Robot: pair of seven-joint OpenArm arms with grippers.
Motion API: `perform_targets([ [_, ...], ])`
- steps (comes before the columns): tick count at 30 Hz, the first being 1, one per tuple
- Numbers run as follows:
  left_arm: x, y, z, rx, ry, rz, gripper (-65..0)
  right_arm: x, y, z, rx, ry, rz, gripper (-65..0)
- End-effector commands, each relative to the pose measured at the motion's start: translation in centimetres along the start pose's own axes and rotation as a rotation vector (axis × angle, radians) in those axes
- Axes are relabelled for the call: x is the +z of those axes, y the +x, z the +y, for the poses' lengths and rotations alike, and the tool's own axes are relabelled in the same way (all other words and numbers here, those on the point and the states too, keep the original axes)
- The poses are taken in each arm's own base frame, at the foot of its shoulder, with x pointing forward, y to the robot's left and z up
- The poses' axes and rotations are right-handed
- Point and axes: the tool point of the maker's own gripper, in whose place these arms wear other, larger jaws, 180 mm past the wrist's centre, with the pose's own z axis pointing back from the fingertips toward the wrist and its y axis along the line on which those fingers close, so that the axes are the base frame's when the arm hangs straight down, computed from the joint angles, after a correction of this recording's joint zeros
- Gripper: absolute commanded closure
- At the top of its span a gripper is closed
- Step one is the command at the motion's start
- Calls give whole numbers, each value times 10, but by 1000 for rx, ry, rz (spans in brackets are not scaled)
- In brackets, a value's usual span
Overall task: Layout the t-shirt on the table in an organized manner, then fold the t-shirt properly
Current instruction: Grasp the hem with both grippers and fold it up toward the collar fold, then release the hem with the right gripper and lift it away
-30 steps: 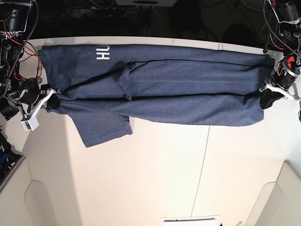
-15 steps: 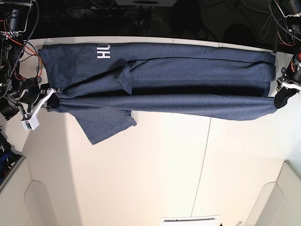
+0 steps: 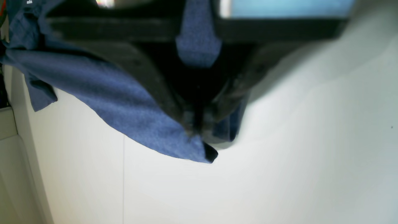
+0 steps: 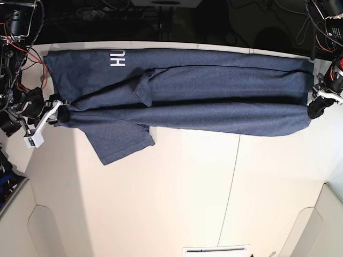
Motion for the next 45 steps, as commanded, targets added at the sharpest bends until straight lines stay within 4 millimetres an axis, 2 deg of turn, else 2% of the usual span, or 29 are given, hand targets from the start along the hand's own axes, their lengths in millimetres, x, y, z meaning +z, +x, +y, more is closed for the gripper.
perform_targets([
  [1,2,21,-3,-26,-19,-51,-156,8,17,-7,10,-15,-48,-256],
  [3,2,21,-3,-25,-19,-52,-181,8,17,-6,10,-14,-48,-256],
  [8,2,22,-3,-24,-20,-53,-181,8,18,-7,11,-16,-54,-256],
  [10,2,23,-4,-14,-26,-63,-181,11,25,-8,23,-23,-67,-255],
  [12,2,26,-6,2,-37,-78,-181,21,43,-12,50,-44,-110,-255],
  [15,3,29,-8,17,-47,-93,-181,45,83,-16,108,-80,-213,-254],
  [19,3,31,-9,28,-54,-103,-181,76,144,-1,124,-43,-426,-254],
  [21,3,32,-10,34,-58,-109,-181,76,160,5,113,-26,-465,-235],
  [23,3,32,-10,33,-58,-109,-181,63,165,6,81,-14,-461,-235],
  [27,2,34,-11,33,-61,-114,-181,20,159,5,-53,55,-413,-236],
  [31,2,35,-12,41,-66,-121,-181,-28,135,-9,-170,78,-294,-270],
  [34,2,35,-11,41,-66,-123,-181,-54,115,-13,-217,76,-217,-270],
  [36,2,36,-12,41,-66,-124,-181,-66,104,-4,-212,100,-172,-270],
  [41,2,37,-12,43,-67,-131,-181,-95,80,42,-81,122,-38,-270],
  [45,2,37,-12,43,-67,-130,-181,-110,69,60,25,84,18,-269],
])
